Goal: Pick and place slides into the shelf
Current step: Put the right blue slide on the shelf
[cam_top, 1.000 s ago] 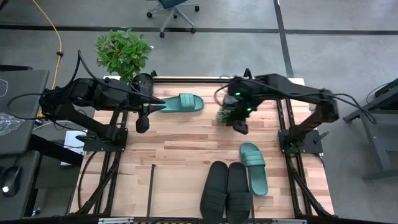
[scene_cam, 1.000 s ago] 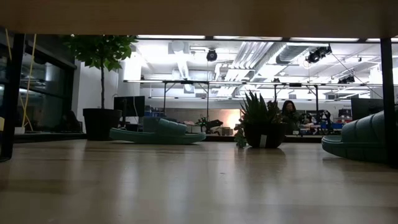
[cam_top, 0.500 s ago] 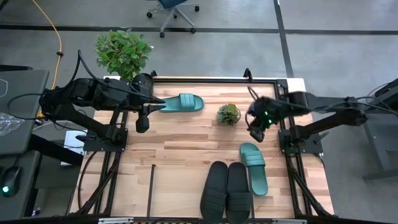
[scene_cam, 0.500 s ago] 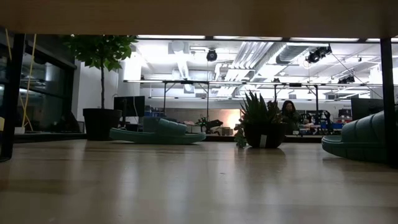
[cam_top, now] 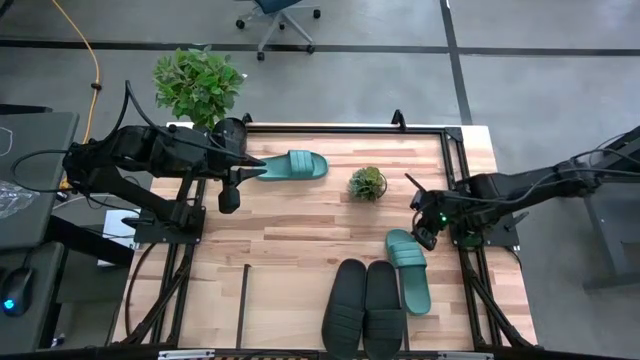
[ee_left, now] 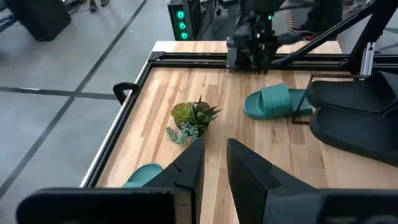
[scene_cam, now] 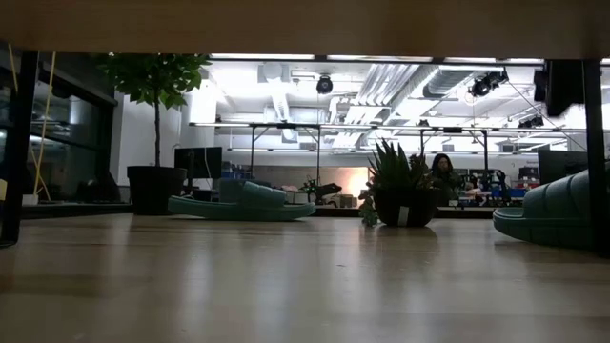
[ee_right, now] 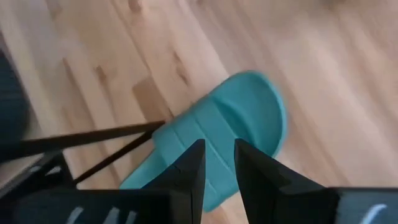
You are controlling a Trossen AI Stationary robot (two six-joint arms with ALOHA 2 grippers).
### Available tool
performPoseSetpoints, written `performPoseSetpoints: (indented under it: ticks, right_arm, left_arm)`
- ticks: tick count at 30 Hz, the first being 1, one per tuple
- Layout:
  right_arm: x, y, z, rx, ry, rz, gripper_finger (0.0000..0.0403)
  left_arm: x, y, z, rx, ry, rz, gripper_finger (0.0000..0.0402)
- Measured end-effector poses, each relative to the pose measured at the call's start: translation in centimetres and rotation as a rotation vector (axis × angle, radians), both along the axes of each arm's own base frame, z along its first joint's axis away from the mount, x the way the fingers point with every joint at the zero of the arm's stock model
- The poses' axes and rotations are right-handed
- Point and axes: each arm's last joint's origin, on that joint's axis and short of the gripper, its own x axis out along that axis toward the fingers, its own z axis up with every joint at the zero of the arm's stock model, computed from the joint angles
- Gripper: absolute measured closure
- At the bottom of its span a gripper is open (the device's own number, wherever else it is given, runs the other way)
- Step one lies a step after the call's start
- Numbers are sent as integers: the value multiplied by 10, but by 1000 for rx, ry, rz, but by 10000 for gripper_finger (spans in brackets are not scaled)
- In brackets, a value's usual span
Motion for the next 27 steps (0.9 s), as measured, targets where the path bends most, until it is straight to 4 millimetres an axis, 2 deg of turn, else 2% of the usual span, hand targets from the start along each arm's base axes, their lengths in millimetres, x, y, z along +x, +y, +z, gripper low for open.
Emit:
performPoseSetpoints:
  ticks: [4,7,15,20,27]
  right_arm:
    - [1,-7,-27,155,25,47,327]
    - [0,-13,-40,194,21,72,327]
    - [1,-43,-43,196,-53,70,327]
    - [6,-62,-48,283,-96,98,322]
    - [16,-71,-66,419,-61,177,294]
  left_arm:
    - [0,0,0,-11,-5,7,344]
    - [0,0,0,-19,-7,12,344]
    - [0,0,0,-41,-16,25,344]
    - [0,0,0,-51,-22,31,344]
    - [0,0,0,-79,-32,46,344]
